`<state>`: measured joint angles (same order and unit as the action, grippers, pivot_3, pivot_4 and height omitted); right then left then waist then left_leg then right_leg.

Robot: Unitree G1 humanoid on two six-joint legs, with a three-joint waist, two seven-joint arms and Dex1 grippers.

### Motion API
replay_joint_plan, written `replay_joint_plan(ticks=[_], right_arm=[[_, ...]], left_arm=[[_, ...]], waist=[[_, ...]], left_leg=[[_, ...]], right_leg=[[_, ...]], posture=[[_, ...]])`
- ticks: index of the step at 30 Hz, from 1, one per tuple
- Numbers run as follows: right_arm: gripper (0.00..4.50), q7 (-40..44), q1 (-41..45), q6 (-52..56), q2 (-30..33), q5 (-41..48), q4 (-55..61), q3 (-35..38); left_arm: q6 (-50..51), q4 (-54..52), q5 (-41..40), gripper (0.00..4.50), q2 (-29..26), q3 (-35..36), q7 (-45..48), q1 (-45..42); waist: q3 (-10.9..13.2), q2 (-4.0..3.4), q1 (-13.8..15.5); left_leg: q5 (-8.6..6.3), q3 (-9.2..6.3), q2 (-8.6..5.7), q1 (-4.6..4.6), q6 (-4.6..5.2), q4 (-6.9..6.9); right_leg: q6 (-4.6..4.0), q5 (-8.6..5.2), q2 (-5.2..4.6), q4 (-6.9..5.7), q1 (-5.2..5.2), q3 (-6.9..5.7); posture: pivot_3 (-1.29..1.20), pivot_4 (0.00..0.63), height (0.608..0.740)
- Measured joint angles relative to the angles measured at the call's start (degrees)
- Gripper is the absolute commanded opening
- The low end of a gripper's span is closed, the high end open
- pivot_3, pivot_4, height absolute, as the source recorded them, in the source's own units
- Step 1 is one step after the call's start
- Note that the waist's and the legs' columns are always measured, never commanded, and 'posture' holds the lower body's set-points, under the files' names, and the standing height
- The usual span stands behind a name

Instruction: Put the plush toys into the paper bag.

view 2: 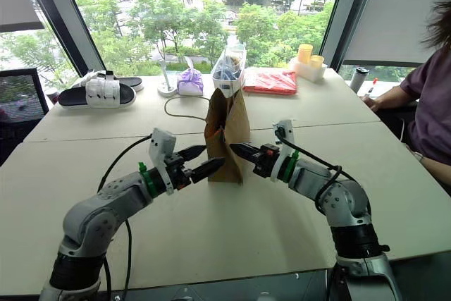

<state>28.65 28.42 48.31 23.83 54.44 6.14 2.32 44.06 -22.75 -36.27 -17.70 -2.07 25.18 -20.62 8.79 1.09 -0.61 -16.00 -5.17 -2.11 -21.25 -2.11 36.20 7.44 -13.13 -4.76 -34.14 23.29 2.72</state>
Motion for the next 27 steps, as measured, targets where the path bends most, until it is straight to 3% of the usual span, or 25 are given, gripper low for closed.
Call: replay_joint_plan(ticks=[7,16,19,26,27], right_arm=[[0.16,-0.14,0.18,0.22,-2.38,-1.94,-0.02,0.11],[0.16,-0.27,1.45,0.08,-3.92,-4.55,-0.77,0.16],[0.0,-0.24,1.45,0.11,-4.03,-4.79,-0.78,0.51],[0.0,0.37,0.86,1.31,-4.0,-3.99,-0.04,2.1],[0.0,0.73,0.44,1.7,-3.94,-3.37,0.59,2.48]], left_arm=[[-4.51,7.47,8.68,4.5,3.06,-6.28,-0.99,-4.6],[-7.55,14.25,14.54,4.5,6.02,-8.48,-1.25,-8.31],[-8.28,14.89,15.17,3.71,6.58,-8.44,-1.14,-8.36],[-8.56,15.01,16.34,0.2,7.05,-8.35,-0.75,-8.43],[-8.6,15.19,16.47,0.02,7.16,-8.35,-0.63,-8.47]], waist=[[0.0,0.0,-0.04],[0.0,-0.01,-0.01],[0.0,-0.01,-0.04],[0.0,-0.01,0.0],[0.0,-0.01,0.01]], left_leg=[[0.0,0.0,-0.01,0.0,0.0,0.0],[0.0,-0.01,-0.01,0.0,0.0,0.0],[0.0,-0.01,-0.01,-0.01,0.0,-0.01],[0.0,-0.01,-0.01,-0.01,0.0,0.0],[0.0,-0.02,-0.01,-0.02,0.0,0.0]], right_leg=[[0.0,0.0,0.0,0.0,0.0,0.0],[0.01,0.0,0.01,-0.01,0.01,0.0],[0.01,0.01,0.0,-0.01,0.02,0.0],[0.01,0.01,0.0,-0.01,0.02,0.0],[0.01,0.01,0.0,-0.01,0.02,0.0]], posture=[[0.0,0.15,0.74],[0.0,0.15,0.74],[0.0,0.15,0.74],[0.0,0.15,0.74],[0.0,0.15,0.74]])
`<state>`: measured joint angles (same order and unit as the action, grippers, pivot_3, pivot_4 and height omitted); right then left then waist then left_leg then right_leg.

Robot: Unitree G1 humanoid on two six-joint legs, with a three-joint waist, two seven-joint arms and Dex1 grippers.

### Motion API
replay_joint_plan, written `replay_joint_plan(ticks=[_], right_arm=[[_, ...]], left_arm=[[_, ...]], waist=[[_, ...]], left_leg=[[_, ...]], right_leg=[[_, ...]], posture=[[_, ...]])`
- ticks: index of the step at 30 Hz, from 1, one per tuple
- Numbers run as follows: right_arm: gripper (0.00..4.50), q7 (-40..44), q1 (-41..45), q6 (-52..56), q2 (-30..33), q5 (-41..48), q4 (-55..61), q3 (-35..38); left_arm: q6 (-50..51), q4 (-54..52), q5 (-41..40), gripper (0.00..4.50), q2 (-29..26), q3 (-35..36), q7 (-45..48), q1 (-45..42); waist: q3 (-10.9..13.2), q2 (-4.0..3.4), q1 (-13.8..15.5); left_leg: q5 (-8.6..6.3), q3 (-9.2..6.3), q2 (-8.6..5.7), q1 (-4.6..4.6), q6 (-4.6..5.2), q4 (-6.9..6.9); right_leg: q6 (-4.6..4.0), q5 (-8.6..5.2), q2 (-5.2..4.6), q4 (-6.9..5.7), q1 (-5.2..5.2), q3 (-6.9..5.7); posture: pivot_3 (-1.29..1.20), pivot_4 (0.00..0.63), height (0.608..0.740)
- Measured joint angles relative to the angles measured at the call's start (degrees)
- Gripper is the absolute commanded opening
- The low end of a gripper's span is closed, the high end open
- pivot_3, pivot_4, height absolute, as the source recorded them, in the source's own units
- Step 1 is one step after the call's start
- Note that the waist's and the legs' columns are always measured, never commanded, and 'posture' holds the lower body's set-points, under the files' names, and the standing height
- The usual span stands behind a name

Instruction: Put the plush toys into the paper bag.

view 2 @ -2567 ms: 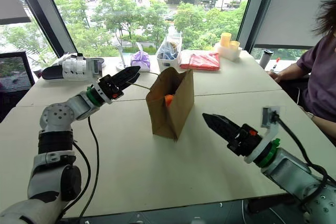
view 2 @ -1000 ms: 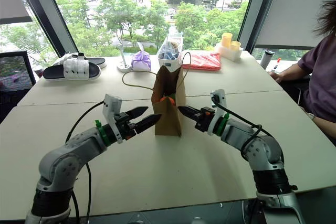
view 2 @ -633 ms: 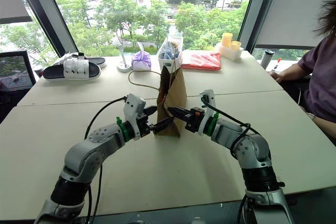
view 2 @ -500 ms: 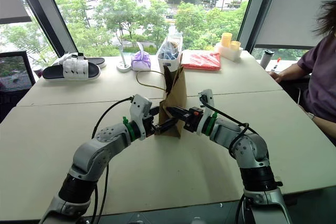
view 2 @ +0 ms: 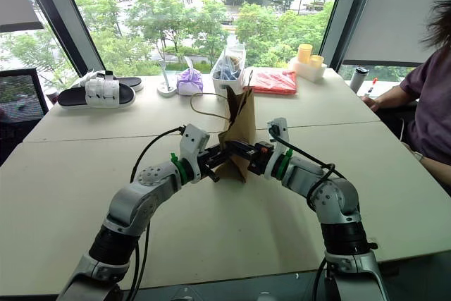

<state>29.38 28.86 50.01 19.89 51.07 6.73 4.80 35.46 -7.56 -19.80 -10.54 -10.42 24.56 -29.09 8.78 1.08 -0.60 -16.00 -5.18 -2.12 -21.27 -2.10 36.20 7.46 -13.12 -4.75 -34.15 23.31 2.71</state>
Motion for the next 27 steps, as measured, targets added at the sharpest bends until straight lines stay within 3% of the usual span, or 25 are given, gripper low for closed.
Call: replay_joint_plan(ticks=[9,14,20,27], right_arm=[[0.0,1.31,-6.68,6.07,3.24,12.48,9.65,6.68],[0.0,0.26,-10.74,6.63,4.92,15.58,10.22,10.06],[0.0,-0.62,-15.72,6.71,8.05,18.6,13.6,13.39],[0.0,-5.73,-28.63,5.86,10.18,27.41,24.97,17.72]], left_arm=[[-4.09,2.51,1.11,0.02,-0.07,0.34,2.21,-0.65],[-9.94,5.99,-1.4,0.02,-5.37,0.56,16.45,-7.32],[-14.21,22.56,-4.99,0.02,-9.36,1.75,37.87,-21.46],[-21.43,49.38,-3.46,0.02,-6.72,3.1,51.29,-32.8]], waist=[[0.0,0.0,0.04],[0.0,0.0,-0.02],[0.0,-0.01,-0.04],[0.01,0.01,-0.11]], left_leg=[[0.0,-0.01,0.0,0.0,0.01,0.01],[0.0,0.02,0.0,0.0,0.01,0.01],[-0.02,0.03,0.0,-0.02,0.06,0.01],[-0.11,0.01,0.0,-0.01,0.22,0.03]], right_leg=[[0.0,0.0,0.0,0.0,-0.01,-0.01],[0.0,0.0,0.02,0.01,-0.01,-0.01],[0.01,-0.01,0.03,0.03,-0.03,-0.03],[0.04,-0.03,0.02,0.04,-0.06,-0.04]], posture=[[0.0,0.15,0.74],[0.0,0.15,0.74],[0.0,0.15,0.74],[0.0,0.15,0.74]])
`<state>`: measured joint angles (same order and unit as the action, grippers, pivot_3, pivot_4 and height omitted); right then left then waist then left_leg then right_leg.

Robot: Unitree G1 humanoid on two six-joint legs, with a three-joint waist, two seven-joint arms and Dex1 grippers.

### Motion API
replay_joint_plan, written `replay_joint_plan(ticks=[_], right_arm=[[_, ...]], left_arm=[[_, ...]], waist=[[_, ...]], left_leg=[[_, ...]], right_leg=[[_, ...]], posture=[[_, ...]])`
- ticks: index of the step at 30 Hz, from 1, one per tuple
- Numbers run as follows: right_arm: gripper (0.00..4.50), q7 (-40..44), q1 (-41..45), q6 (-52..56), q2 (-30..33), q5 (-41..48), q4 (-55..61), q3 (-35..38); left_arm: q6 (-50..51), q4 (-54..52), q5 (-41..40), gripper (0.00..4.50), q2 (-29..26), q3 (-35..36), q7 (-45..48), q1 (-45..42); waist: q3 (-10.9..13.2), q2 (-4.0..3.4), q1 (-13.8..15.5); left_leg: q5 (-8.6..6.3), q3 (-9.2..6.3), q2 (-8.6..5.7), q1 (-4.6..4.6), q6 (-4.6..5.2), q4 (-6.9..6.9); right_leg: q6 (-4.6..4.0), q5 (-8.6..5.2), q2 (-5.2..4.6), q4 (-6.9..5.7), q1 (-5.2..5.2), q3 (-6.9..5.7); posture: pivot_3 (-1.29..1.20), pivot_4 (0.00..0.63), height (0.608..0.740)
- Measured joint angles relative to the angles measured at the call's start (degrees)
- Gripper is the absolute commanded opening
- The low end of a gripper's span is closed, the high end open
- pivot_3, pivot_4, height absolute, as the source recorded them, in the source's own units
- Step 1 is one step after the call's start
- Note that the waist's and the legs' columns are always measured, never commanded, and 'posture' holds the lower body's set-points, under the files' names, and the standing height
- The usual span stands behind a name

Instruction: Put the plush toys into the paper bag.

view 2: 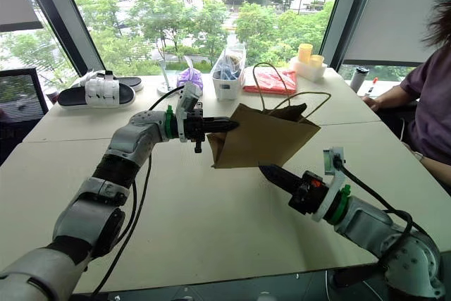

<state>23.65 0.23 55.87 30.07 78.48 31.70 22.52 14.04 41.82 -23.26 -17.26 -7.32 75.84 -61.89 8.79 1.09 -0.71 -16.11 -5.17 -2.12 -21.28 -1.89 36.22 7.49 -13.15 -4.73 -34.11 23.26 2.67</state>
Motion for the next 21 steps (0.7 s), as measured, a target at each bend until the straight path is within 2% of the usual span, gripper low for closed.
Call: replay_joint_plan(ticks=[8,21], right_arm=[[0.0,-4.68,-4.36,-4.35,0.28,3.0,3.11,-0.35],[0.0,-4.24,-0.26,-6.3,1.77,1.45,-1.12,-5.15]], left_arm=[[-17.56,20.19,10.12,0.02,-0.26,0.04,-0.52,-2.58],[-32.71,23.53,17.68,0.02,-0.21,0.32,-5.98,-4.09]], waist=[[0.02,0.04,0.17],[0.03,0.06,0.1]], left_leg=[[0.0,0.01,0.01,0.02,0.02,0.05],[0.0,-0.03,0.02,0.02,0.02,0.04]], right_leg=[[0.0,0.0,0.0,-0.05,-0.04,0.0],[0.01,0.01,0.02,-0.08,-0.02,0.0]], posture=[[0.0,0.15,0.74],[0.0,0.15,0.74]])
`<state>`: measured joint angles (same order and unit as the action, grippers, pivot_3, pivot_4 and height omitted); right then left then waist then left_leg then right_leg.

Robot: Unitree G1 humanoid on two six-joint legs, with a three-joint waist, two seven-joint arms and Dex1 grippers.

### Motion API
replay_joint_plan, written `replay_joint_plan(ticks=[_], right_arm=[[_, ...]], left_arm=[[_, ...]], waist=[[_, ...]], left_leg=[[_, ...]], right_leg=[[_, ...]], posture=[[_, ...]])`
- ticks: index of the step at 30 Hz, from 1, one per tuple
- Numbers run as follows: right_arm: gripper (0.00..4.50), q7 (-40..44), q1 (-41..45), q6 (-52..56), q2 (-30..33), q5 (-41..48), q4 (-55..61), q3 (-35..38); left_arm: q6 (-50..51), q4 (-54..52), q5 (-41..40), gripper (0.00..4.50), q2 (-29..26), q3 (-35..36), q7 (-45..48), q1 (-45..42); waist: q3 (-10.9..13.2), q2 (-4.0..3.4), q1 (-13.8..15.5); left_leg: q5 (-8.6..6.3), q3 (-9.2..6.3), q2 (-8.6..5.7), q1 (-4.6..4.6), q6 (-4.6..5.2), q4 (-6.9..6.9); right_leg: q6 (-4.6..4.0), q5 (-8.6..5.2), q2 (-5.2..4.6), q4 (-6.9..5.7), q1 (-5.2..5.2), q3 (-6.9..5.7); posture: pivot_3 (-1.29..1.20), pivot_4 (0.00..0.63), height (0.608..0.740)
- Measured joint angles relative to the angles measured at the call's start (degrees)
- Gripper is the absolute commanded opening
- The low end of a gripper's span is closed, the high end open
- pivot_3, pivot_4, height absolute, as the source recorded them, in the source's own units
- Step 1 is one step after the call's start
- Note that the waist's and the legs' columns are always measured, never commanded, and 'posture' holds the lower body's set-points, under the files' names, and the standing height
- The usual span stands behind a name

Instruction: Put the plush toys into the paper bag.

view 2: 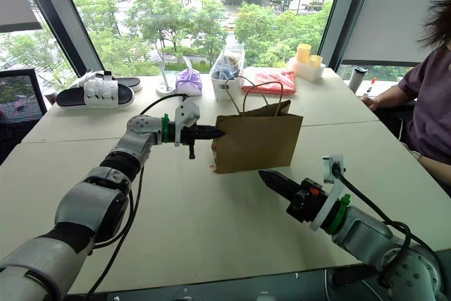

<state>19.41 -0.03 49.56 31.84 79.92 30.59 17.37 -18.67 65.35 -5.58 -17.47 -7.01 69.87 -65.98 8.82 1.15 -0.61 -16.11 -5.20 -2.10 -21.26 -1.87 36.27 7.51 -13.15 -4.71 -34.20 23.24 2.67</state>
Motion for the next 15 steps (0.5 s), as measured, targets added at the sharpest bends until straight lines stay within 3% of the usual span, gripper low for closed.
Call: replay_joint_plan(ticks=[2,4,12,15], right_arm=[[0.0,0.08,0.55,-0.03,-0.01,-0.49,-0.69,-0.86],[0.0,0.08,0.83,-0.06,-0.02,-1.03,-1.29,-1.42],[0.0,0.27,1.09,-0.06,-0.01,-2.14,-1.74,-2.74],[0.0,0.77,1.19,-0.02,0.07,-2.21,-1.8,-3.13]], left_arm=[[-1.03,0.06,0.72,0.02,0.01,0.0,-0.49,0.0],[-1.5,0.25,1.31,0.55,0.02,0.0,-0.67,0.01],[-2.08,0.98,1.83,4.4,-0.15,1.09,-1.85,0.01],[-1.98,0.22,2.5,4.46,-1.53,1.21,-2.76,0.32]], waist=[[0.0,0.0,0.0],[0.0,0.0,-0.01],[0.0,0.0,-0.02],[0.0,0.0,-0.1]], left_leg=[[0.0,0.0,0.0,-0.01,0.0,0.01],[0.0,0.0,0.0,-0.01,0.0,0.0],[0.0,0.0,0.0,-0.01,0.0,0.01],[0.0,0.0,0.0,0.0,0.0,0.01]], right_leg=[[0.0,0.0,0.0,0.0,0.0,0.0],[0.0,0.0,0.0,0.0,0.0,0.0],[0.0,0.0,0.0,-0.02,0.0,0.0],[0.0,0.0,0.0,-0.03,0.0,0.0]], posture=[[0.0,0.15,0.74],[0.0,0.15,0.74],[0.0,0.15,0.74],[0.0,0.15,0.74]])
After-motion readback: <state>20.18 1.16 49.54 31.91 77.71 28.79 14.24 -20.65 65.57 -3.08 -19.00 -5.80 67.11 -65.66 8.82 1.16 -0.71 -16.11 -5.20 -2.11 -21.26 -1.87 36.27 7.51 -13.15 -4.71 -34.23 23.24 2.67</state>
